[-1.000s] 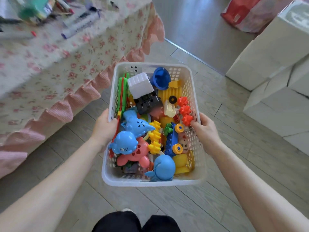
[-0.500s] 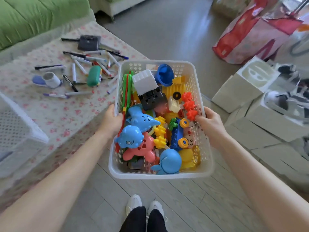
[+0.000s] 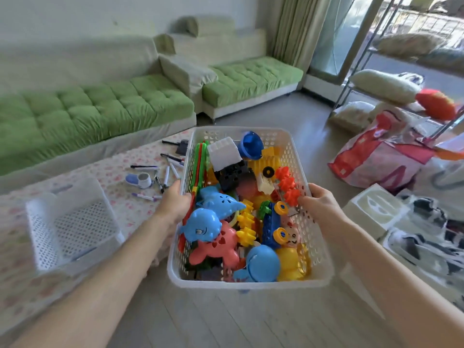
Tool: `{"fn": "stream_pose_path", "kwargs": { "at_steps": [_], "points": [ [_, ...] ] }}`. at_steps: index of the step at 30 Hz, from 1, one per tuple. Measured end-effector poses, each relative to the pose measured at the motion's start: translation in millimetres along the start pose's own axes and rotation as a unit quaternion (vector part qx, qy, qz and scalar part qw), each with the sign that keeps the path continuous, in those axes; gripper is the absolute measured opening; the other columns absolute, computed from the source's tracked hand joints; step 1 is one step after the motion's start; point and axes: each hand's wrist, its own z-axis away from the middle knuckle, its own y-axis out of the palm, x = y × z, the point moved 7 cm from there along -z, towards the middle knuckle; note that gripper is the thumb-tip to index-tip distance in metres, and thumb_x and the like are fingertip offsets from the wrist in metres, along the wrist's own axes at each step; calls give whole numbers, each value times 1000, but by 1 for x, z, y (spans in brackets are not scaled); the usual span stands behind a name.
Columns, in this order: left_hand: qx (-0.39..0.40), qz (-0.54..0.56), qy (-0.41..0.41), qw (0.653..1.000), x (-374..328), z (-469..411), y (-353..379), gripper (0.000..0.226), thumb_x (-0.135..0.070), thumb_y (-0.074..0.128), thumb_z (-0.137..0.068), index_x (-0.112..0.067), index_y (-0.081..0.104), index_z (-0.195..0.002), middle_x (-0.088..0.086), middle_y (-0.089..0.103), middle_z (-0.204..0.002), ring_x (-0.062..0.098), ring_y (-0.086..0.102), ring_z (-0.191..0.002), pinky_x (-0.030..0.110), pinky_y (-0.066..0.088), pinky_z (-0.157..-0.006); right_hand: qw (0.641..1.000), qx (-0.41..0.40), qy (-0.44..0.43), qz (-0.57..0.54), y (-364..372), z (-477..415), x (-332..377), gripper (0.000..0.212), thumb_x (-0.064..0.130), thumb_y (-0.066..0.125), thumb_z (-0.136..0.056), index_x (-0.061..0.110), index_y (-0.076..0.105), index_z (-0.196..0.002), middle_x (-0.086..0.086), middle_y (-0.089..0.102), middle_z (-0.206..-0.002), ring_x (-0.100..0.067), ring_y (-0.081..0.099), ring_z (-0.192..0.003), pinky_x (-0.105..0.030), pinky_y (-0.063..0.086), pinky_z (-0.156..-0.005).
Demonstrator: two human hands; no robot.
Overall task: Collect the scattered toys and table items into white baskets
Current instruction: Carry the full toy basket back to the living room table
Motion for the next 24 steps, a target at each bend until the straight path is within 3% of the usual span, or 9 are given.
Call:
{"fn": "stream_pose_path", "kwargs": {
  "at_steps": [4,7,14,17,19,24],
  "points": [
    [-41,16,-1,999,-19,35,-38,34,2,41,-89,-7,52,-120,15,60,-101,24,55,-82,29,44,-64,999,37,-29,-7,3,27,41,20,-8,51,-84,9,62,-87,-8,65,-71,-8,61,-41,-18,46,-36],
    [-73,24,-5,997,-27,58,-69,33,3,41,-88,-5,54,-118,17,61,-103,27,56,-86,33,46,-71,997,62,-53,2,14,43,66,22,-9,51,-84,10,62,-81,-7,63,-67,-6,58,-36,-14,42,-33],
    [-153,21,-8,988,-25,104,-149,32,3,43,-87,-5,53,-117,13,59,-102,23,53,-85,25,39,-57,983,126,-118,56,68,75,115,9,2,59,-84,4,64,-91,-9,65,-73,-17,59,-55,-18,49,-42],
    [-197,19,-23,980,-6,126,-197,39,2,41,-88,-7,49,-125,12,58,-113,21,52,-89,26,40,-63,973,169,-139,70,113,96,135,8,3,60,-83,6,64,-89,-10,67,-74,-18,61,-56,-20,50,-43],
    [-222,21,-35,974,10,139,-225,41,2,41,-88,-7,48,-127,12,58,-115,20,51,-87,24,38,-57,967,195,-149,70,143,110,144,9,2,59,-84,7,64,-89,-10,67,-74,-18,61,-55,-20,49,-42],
    [-273,17,-58,960,52,170,-304,34,5,43,-84,-5,54,-115,14,60,-108,20,52,-84,25,38,-58,954,241,-169,62,225,153,160,15,-6,56,-82,6,63,-87,-11,65,-72,-20,60,-57,-19,48,-41]
  ]
}}
